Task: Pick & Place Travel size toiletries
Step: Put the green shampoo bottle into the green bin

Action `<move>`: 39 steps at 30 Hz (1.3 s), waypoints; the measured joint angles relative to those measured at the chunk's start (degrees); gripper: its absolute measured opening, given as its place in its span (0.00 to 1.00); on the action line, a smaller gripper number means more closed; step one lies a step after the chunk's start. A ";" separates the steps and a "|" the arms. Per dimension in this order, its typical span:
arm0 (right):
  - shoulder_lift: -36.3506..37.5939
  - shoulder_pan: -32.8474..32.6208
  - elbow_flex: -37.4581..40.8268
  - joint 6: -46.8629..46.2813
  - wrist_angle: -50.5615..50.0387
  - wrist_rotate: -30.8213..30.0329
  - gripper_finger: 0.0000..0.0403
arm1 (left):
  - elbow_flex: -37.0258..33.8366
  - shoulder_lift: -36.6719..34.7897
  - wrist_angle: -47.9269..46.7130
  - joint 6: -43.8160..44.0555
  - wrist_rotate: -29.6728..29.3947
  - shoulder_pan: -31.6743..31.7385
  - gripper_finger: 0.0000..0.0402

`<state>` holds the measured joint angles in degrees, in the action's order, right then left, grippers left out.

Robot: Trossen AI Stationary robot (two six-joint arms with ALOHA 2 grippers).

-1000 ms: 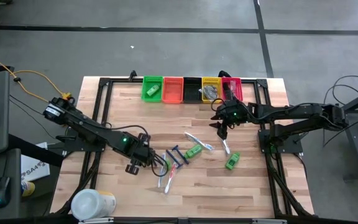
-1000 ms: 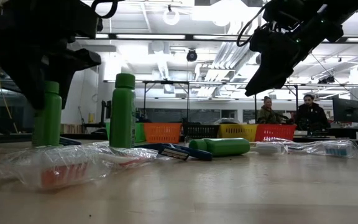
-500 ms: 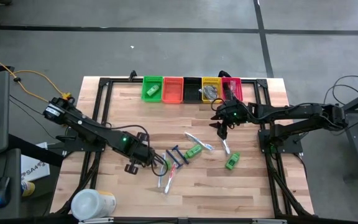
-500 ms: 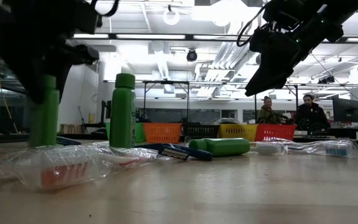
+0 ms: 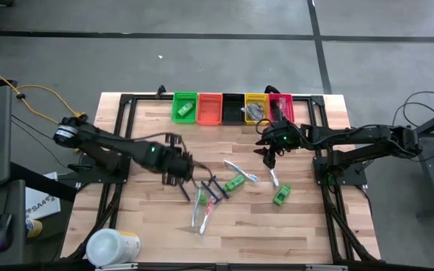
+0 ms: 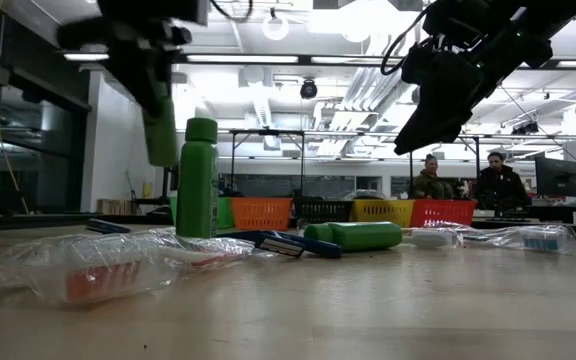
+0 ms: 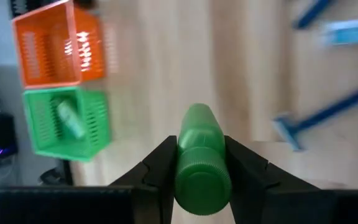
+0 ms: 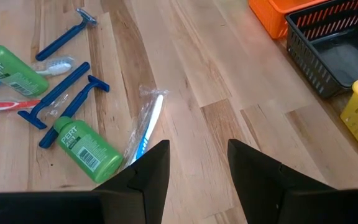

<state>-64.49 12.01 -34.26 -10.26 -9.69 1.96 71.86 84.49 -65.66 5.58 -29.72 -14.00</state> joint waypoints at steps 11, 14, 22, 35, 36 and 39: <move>0.00 0.00 0.00 0.00 0.00 -0.02 0.39 | 0.02 0.00 3.57 -12.05 -3.83 22.09 0.25; 0.00 -0.01 0.00 0.00 0.00 -0.05 0.39 | 0.02 0.00 8.86 -15.96 -2.04 28.62 0.25; 0.00 -0.01 0.00 0.19 0.00 -0.10 0.39 | 0.02 0.09 23.91 -11.84 9.13 44.24 0.25; 0.00 0.00 0.00 1.43 0.02 -0.52 0.39 | -0.05 8.92 28.86 1.82 11.13 54.18 0.25; 0.00 0.00 0.00 1.45 0.01 -0.53 0.39 | -0.05 9.66 29.55 2.14 10.83 54.72 0.25; 0.00 0.00 0.00 1.49 0.02 -0.55 0.39 | -0.05 11.45 32.33 2.22 10.72 55.94 0.25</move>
<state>-64.49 12.01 -34.26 -8.77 -9.67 1.41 71.81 95.94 -33.33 7.79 -19.00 41.94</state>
